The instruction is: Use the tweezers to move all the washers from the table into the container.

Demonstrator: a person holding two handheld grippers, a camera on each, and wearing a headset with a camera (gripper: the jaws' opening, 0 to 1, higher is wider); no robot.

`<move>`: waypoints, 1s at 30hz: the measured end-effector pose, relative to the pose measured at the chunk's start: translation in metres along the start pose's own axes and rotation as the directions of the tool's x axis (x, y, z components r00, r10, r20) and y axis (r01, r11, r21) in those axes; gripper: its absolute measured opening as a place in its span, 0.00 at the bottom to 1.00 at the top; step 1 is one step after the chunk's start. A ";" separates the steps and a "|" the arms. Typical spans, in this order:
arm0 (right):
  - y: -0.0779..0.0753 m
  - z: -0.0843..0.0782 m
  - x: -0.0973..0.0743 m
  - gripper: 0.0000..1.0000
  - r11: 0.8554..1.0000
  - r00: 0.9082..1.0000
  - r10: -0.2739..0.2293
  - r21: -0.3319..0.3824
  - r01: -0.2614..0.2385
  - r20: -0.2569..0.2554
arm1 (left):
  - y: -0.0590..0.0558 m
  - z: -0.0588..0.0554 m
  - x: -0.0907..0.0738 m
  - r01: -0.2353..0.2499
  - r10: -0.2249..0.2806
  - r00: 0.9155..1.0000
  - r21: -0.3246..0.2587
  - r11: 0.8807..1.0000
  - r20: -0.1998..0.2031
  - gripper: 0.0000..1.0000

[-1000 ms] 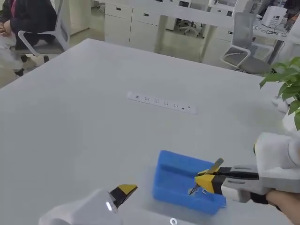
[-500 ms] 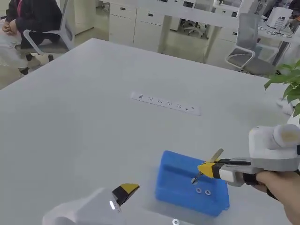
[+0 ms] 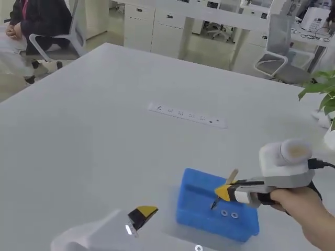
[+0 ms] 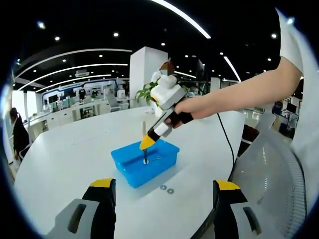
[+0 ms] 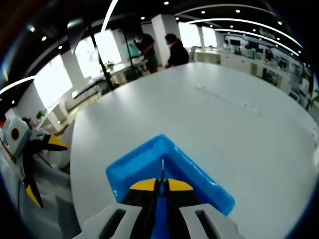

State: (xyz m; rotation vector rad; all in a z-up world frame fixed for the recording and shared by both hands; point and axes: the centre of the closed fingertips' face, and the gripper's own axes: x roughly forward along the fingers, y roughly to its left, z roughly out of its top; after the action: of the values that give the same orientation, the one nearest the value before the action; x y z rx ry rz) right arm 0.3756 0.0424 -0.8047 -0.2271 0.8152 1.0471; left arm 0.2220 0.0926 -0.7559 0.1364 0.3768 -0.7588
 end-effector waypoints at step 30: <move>0.001 0.001 -0.013 0.03 1.000 0.999 -0.014 -0.003 0.014 0.029 | -0.001 -0.001 0.000 0.000 0.000 1.000 0.003 1.000 -0.006 0.81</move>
State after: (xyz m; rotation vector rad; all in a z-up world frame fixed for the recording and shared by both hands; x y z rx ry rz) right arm 0.3721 0.0348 -0.7951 -0.2194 0.7850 1.0366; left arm 0.2209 0.0923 -0.7564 0.1412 0.3813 -0.7589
